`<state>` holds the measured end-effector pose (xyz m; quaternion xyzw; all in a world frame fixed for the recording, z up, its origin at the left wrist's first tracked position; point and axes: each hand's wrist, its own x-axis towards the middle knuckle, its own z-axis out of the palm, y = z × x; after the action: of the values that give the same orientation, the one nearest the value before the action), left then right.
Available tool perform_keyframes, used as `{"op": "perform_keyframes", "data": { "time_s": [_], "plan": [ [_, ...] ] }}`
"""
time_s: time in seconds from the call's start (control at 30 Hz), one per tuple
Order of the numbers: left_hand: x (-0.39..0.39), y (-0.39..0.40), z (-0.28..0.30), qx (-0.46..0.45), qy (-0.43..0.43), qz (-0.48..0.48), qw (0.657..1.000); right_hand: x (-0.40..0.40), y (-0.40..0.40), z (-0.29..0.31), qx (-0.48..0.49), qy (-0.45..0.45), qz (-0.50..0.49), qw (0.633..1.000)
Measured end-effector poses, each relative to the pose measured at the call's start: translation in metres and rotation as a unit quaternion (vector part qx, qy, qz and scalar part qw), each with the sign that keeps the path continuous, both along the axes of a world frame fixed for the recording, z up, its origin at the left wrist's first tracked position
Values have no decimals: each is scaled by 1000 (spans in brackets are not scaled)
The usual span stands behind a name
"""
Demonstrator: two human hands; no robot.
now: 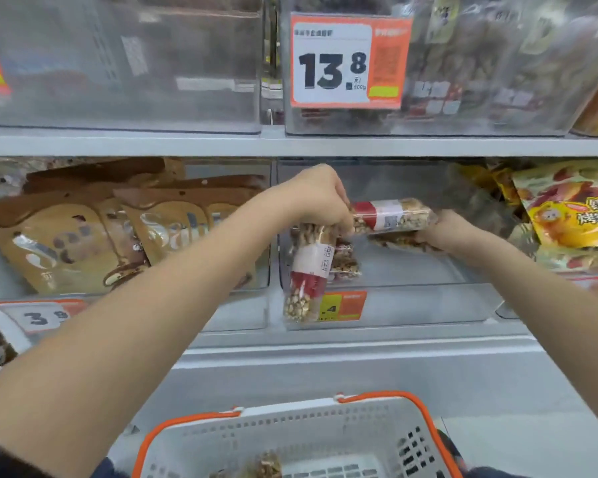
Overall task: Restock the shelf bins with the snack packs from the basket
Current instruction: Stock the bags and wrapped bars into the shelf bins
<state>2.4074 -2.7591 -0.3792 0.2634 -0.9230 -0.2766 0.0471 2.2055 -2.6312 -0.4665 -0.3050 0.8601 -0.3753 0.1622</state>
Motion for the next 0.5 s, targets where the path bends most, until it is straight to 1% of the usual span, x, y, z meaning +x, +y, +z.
{"op": "perform_keyframes", "data": {
  "time_s": [0.03,0.1,0.17,0.23,0.3,0.33,0.37,0.43,0.47,0.5],
  "plan": [
    [-18,-5,-6,-9,-33,-1,999,-10,-7,-6,0,10,-7,1000],
    [-51,-13,-22,3,-107,-17,994,-34,-18,-17,-2,45,-27,999],
    [-76,-16,-40,35,-172,-30,984,-50,-20,-21,-44,47,-61,996],
    [-96,-13,-58,37,-205,-32,977,-54,-16,-18,-105,22,-84,991],
    [-113,-8,-72,4,-208,-47,977,-55,-12,-19,-120,8,-53,991],
    [-120,-6,-78,-11,-208,-59,976,-53,-9,-18,-85,16,-9,996],
    [-126,-3,-83,-22,-210,-69,975,-49,-5,-19,-26,37,47,998],
    [-134,2,-90,-23,-214,-76,974,-44,1,-24,110,78,153,979],
    [-135,3,-91,-17,-211,-73,975,-44,3,-29,147,90,187,967],
    [-135,3,-91,-6,-197,-65,978,-42,6,-33,160,102,207,960]
  ]
}}
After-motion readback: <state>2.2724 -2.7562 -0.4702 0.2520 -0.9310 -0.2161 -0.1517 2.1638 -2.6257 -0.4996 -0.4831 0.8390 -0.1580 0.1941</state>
